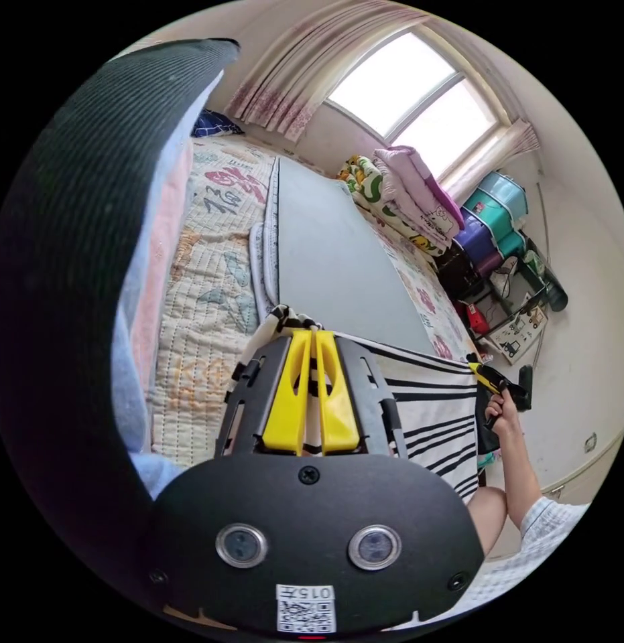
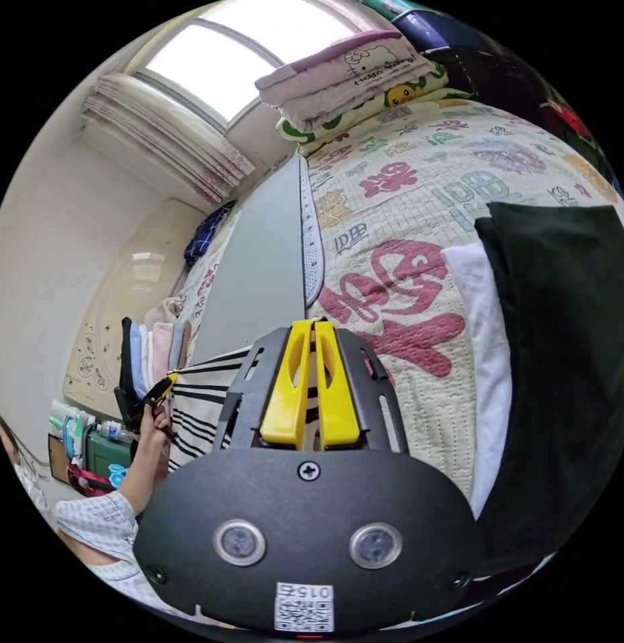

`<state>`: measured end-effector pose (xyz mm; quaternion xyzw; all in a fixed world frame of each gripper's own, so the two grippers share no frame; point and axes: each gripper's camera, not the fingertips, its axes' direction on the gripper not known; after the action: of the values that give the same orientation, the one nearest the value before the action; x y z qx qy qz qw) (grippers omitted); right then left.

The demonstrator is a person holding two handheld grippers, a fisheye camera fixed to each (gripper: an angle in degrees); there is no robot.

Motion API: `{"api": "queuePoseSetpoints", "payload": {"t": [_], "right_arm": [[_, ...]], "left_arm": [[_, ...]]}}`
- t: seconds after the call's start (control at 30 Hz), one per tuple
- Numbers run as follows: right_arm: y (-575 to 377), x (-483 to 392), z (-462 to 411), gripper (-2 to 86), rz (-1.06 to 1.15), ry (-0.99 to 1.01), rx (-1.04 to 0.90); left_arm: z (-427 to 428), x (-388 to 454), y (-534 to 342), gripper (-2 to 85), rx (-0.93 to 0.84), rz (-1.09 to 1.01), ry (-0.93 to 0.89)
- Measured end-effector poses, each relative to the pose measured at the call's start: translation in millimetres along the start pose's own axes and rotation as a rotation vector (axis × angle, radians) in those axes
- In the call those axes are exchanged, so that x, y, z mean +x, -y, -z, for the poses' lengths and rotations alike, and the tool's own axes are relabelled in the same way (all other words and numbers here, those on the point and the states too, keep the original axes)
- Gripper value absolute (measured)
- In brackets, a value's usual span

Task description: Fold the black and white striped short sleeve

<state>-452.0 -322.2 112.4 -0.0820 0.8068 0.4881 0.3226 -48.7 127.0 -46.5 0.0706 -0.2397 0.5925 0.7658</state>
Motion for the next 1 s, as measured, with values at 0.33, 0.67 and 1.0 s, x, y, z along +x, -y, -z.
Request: {"api": "queuePoseSetpoints", "payload": {"t": [0.33,0.67,1.0], "right_arm": [[91.7,-47.0,-41.7,0.2,-0.008,-0.080,-0.126],[2.4,-31.4,37.1,4.0,0.084,-0.136,-0.128],[-115.0,26.0,109.0,11.2,0.089,0.027,-0.333]], "left_arm": [[7.1,33.7,-10.4,0.5,0.067,-0.040,0.097],[24.3,169.0,-61.5,5.4,0.250,-0.518,0.251],[-85.4,369.7,-102.8,8.7,-0.088,-0.880,-0.020]]}}
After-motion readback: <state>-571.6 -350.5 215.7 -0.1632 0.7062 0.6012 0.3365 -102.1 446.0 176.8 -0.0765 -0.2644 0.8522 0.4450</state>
